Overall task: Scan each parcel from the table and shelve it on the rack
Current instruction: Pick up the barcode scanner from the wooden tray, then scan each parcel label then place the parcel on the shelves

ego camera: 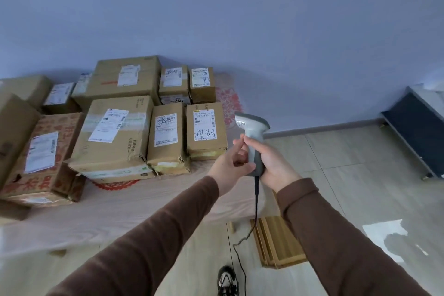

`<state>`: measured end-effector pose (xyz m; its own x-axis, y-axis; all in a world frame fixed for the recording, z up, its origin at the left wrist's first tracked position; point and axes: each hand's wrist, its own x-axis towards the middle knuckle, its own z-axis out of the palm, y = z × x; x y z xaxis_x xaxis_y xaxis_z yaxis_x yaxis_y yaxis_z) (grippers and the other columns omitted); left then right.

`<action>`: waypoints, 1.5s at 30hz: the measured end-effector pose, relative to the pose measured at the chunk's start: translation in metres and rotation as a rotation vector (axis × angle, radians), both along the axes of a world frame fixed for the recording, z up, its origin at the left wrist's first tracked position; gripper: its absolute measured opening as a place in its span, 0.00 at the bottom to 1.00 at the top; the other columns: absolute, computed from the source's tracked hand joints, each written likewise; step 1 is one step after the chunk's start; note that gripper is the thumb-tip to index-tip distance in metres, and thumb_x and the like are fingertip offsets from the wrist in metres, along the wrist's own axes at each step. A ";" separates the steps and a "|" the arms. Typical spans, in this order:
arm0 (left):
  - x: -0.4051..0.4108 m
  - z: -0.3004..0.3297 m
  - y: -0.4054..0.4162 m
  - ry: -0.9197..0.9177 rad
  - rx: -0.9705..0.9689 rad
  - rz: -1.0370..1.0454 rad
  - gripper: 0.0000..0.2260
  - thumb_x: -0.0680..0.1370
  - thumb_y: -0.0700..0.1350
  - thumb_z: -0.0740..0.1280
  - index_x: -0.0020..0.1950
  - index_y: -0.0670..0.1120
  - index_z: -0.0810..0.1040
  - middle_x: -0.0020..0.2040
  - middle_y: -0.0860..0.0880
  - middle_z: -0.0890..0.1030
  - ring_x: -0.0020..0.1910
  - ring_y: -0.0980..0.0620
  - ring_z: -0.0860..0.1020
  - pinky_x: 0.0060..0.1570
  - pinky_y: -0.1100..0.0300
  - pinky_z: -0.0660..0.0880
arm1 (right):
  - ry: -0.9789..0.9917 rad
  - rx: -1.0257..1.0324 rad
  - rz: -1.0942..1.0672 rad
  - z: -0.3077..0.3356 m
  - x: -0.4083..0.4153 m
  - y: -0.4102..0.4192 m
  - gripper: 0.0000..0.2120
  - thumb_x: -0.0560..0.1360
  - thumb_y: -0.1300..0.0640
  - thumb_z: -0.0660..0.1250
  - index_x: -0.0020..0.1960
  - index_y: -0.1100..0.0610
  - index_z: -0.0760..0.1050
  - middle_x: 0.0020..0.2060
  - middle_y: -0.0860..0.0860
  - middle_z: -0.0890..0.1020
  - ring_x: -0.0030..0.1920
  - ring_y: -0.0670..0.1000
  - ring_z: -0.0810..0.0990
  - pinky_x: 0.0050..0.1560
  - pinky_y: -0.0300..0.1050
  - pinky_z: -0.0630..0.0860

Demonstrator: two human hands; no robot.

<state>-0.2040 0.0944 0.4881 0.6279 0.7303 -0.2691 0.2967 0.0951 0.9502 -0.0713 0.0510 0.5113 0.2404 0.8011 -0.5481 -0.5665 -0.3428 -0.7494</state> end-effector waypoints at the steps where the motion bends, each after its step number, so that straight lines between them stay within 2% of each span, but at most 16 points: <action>1: -0.002 0.000 0.010 -0.002 0.007 0.061 0.30 0.80 0.41 0.72 0.79 0.53 0.67 0.54 0.41 0.85 0.54 0.48 0.83 0.63 0.54 0.78 | 0.024 0.021 -0.005 -0.001 0.000 0.013 0.08 0.78 0.54 0.73 0.53 0.58 0.83 0.51 0.55 0.87 0.51 0.54 0.87 0.54 0.55 0.83; 4: -0.012 0.001 0.044 0.059 0.067 0.303 0.20 0.81 0.42 0.71 0.72 0.51 0.74 0.56 0.48 0.83 0.55 0.52 0.82 0.54 0.62 0.77 | -0.001 0.046 -0.087 -0.011 0.002 0.047 0.06 0.77 0.63 0.72 0.54 0.59 0.80 0.48 0.57 0.86 0.43 0.54 0.87 0.50 0.53 0.82; 8: -0.028 -0.008 0.090 0.312 0.204 0.468 0.22 0.84 0.43 0.66 0.78 0.45 0.69 0.73 0.44 0.74 0.72 0.45 0.72 0.72 0.51 0.69 | -0.189 -0.022 -0.128 -0.037 0.001 0.076 0.09 0.76 0.63 0.74 0.54 0.57 0.77 0.46 0.57 0.82 0.46 0.55 0.82 0.53 0.54 0.79; 11: -0.032 -0.016 0.111 0.395 0.152 0.492 0.25 0.85 0.42 0.62 0.82 0.43 0.62 0.79 0.43 0.67 0.78 0.42 0.66 0.75 0.50 0.63 | -0.280 -0.065 -0.146 -0.054 -0.003 0.093 0.08 0.76 0.62 0.72 0.50 0.55 0.74 0.45 0.57 0.76 0.45 0.55 0.76 0.48 0.50 0.72; 13: -0.031 -0.024 0.119 0.399 0.091 0.503 0.28 0.86 0.43 0.61 0.84 0.45 0.56 0.83 0.45 0.63 0.80 0.44 0.63 0.78 0.51 0.61 | -0.323 -0.084 -0.156 -0.065 -0.007 0.102 0.08 0.77 0.63 0.71 0.52 0.56 0.73 0.44 0.56 0.75 0.44 0.54 0.75 0.46 0.48 0.71; 16: -0.026 -0.036 0.126 0.387 0.034 0.497 0.29 0.86 0.41 0.60 0.85 0.46 0.52 0.84 0.46 0.60 0.81 0.44 0.62 0.78 0.52 0.60 | -0.363 -0.128 -0.145 -0.082 -0.014 0.114 0.12 0.77 0.63 0.71 0.58 0.61 0.73 0.45 0.57 0.75 0.42 0.54 0.75 0.43 0.47 0.72; 21: -0.018 -0.046 0.138 0.430 -0.029 0.500 0.30 0.86 0.40 0.58 0.86 0.45 0.48 0.83 0.44 0.61 0.79 0.42 0.65 0.75 0.51 0.65 | -0.331 -0.195 -0.150 -0.103 -0.020 0.125 0.12 0.77 0.62 0.72 0.58 0.57 0.74 0.56 0.65 0.80 0.47 0.56 0.78 0.46 0.51 0.78; 27: -0.015 -0.046 0.154 0.475 -0.131 0.531 0.27 0.85 0.38 0.58 0.84 0.43 0.55 0.78 0.42 0.70 0.73 0.39 0.73 0.70 0.49 0.71 | -0.351 -0.192 -0.148 -0.107 -0.019 0.127 0.10 0.75 0.62 0.72 0.55 0.55 0.75 0.59 0.67 0.80 0.51 0.63 0.83 0.57 0.64 0.81; 30: -0.018 -0.042 0.151 0.416 -0.121 0.522 0.26 0.85 0.39 0.60 0.83 0.46 0.58 0.72 0.41 0.75 0.64 0.40 0.77 0.64 0.50 0.74 | -0.359 -0.161 -0.169 -0.096 -0.015 0.124 0.12 0.74 0.64 0.72 0.56 0.56 0.76 0.58 0.67 0.81 0.52 0.64 0.83 0.59 0.67 0.79; 32: -0.021 -0.035 0.147 0.337 -0.107 0.526 0.26 0.85 0.39 0.60 0.82 0.49 0.59 0.66 0.42 0.77 0.53 0.44 0.78 0.55 0.53 0.76 | -0.388 -0.104 -0.176 -0.077 -0.010 0.122 0.13 0.75 0.64 0.72 0.58 0.57 0.76 0.57 0.64 0.82 0.52 0.62 0.83 0.61 0.62 0.80; 33: -0.023 -0.029 0.146 0.275 -0.104 0.533 0.26 0.85 0.39 0.61 0.82 0.51 0.59 0.66 0.43 0.77 0.52 0.46 0.78 0.54 0.54 0.75 | -0.409 -0.073 -0.174 -0.066 -0.009 0.121 0.13 0.75 0.64 0.72 0.58 0.57 0.76 0.56 0.63 0.83 0.52 0.61 0.83 0.59 0.58 0.81; 37: -0.031 0.010 0.148 -0.025 -0.091 0.558 0.23 0.86 0.41 0.60 0.81 0.53 0.61 0.72 0.45 0.75 0.67 0.45 0.77 0.70 0.47 0.74 | -0.450 0.069 -0.200 -0.013 -0.009 0.120 0.11 0.75 0.63 0.73 0.55 0.56 0.76 0.48 0.58 0.81 0.48 0.55 0.80 0.49 0.51 0.78; 40: -0.047 0.055 0.148 -0.171 -0.032 0.557 0.18 0.87 0.46 0.59 0.78 0.54 0.67 0.64 0.50 0.80 0.58 0.53 0.80 0.60 0.60 0.77 | -0.440 0.194 -0.230 0.033 -0.018 0.116 0.10 0.75 0.62 0.73 0.54 0.54 0.76 0.48 0.58 0.81 0.48 0.55 0.80 0.50 0.53 0.78; 41: -0.055 0.070 0.148 -0.212 -0.030 0.554 0.19 0.87 0.49 0.60 0.78 0.54 0.68 0.65 0.51 0.80 0.60 0.54 0.80 0.61 0.60 0.77 | -0.432 0.232 -0.242 0.050 -0.023 0.113 0.10 0.75 0.62 0.73 0.54 0.54 0.76 0.48 0.56 0.81 0.48 0.54 0.79 0.50 0.54 0.78; 43: -0.073 0.098 0.146 -0.287 -0.039 0.561 0.24 0.85 0.54 0.64 0.81 0.52 0.66 0.71 0.52 0.77 0.70 0.53 0.76 0.74 0.53 0.70 | -0.427 0.314 -0.265 0.082 -0.035 0.107 0.10 0.76 0.62 0.73 0.54 0.53 0.76 0.46 0.53 0.79 0.48 0.53 0.78 0.50 0.55 0.77; 45: -0.096 0.123 0.143 -0.328 -0.031 0.536 0.29 0.81 0.58 0.68 0.80 0.49 0.69 0.72 0.52 0.77 0.72 0.52 0.75 0.75 0.54 0.69 | -0.421 0.392 -0.283 0.112 -0.052 0.098 0.11 0.76 0.61 0.74 0.55 0.51 0.77 0.49 0.53 0.81 0.50 0.54 0.80 0.57 0.59 0.79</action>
<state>-0.2998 0.2369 0.6116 0.2300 0.9615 -0.1505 -0.1068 0.1787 0.9781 -0.1235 0.1485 0.6235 0.6027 0.7969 -0.0398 -0.2243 0.1213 -0.9670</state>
